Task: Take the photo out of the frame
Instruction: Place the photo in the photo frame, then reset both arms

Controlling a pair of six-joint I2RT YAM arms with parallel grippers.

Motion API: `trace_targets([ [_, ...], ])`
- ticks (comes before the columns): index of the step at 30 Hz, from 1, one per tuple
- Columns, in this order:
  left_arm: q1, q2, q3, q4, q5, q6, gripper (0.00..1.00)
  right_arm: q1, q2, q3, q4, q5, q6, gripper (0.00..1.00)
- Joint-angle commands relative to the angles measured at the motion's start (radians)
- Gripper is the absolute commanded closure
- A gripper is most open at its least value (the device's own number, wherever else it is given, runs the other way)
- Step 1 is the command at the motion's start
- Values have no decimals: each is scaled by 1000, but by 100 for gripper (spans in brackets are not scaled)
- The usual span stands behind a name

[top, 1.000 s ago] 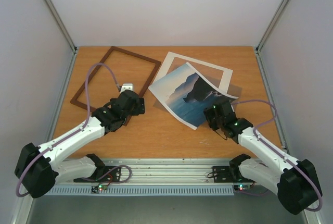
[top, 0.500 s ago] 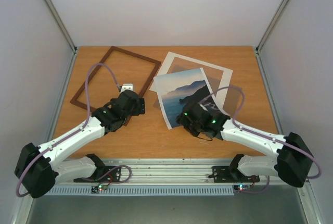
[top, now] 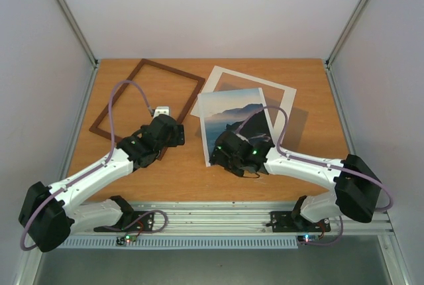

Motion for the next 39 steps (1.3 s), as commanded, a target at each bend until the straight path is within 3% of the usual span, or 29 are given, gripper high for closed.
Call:
trace_targets([
  [1,4,-8,-10,32,-22,-18,1,26,41,88,-17,-28,-99,14],
  [5,3,-8,-13,35,-31,-21,1,26,81,108,26,-63,-111,13],
  [10,3,-6,-21,47,-17,-29,1,26,115,188,-38,-85,-198,11],
  [16,8,-24,-28,65,16,-44,1,-10,57,220,-189,51,-358,3],
  [24,191,-11,-21,62,236,-112,1,-266,-130,111,-215,88,-537,2],
  [30,308,-92,-55,32,367,-171,1,-466,-281,70,-285,118,-662,2],
  [35,450,-208,-59,-81,486,-207,1,-521,-518,103,-383,271,-714,1],
  [39,473,-391,17,-226,482,-207,1,-521,-699,185,-475,364,-754,1],
])
